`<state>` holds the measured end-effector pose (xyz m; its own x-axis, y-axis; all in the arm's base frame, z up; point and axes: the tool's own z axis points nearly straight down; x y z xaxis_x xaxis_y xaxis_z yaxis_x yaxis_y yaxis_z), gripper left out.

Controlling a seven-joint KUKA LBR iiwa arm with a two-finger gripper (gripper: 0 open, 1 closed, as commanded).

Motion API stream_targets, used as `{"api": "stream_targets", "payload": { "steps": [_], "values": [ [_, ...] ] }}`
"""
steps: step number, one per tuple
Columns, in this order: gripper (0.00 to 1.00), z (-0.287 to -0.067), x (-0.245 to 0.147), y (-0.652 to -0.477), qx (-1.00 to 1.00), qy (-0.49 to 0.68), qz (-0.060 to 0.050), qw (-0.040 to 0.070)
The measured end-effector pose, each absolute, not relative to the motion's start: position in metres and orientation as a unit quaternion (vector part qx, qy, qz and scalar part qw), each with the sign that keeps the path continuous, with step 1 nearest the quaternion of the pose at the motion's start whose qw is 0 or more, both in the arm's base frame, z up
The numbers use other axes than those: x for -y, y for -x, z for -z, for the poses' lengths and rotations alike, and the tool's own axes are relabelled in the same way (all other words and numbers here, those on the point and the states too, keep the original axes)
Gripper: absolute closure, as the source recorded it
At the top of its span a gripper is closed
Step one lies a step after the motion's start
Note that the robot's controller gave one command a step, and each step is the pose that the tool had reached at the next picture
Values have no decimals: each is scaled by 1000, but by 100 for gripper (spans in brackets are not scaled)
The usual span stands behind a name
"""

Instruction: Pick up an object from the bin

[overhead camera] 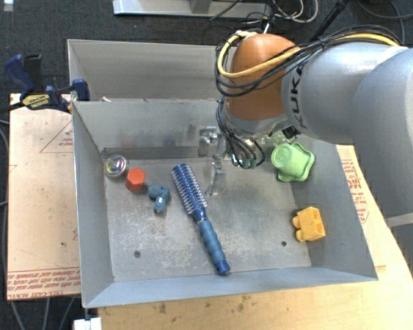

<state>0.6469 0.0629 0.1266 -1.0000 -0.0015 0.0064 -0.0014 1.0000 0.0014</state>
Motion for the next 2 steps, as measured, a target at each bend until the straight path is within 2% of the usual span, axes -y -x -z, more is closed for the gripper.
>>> {"api": "stream_targets", "payload": {
  "steps": [1, 2],
  "values": [
    [0, -76, -123, -614, 985, 174, 3, 1],
    [100, -75, -119, -615, 985, 175, 1, 0]
  ]
}}
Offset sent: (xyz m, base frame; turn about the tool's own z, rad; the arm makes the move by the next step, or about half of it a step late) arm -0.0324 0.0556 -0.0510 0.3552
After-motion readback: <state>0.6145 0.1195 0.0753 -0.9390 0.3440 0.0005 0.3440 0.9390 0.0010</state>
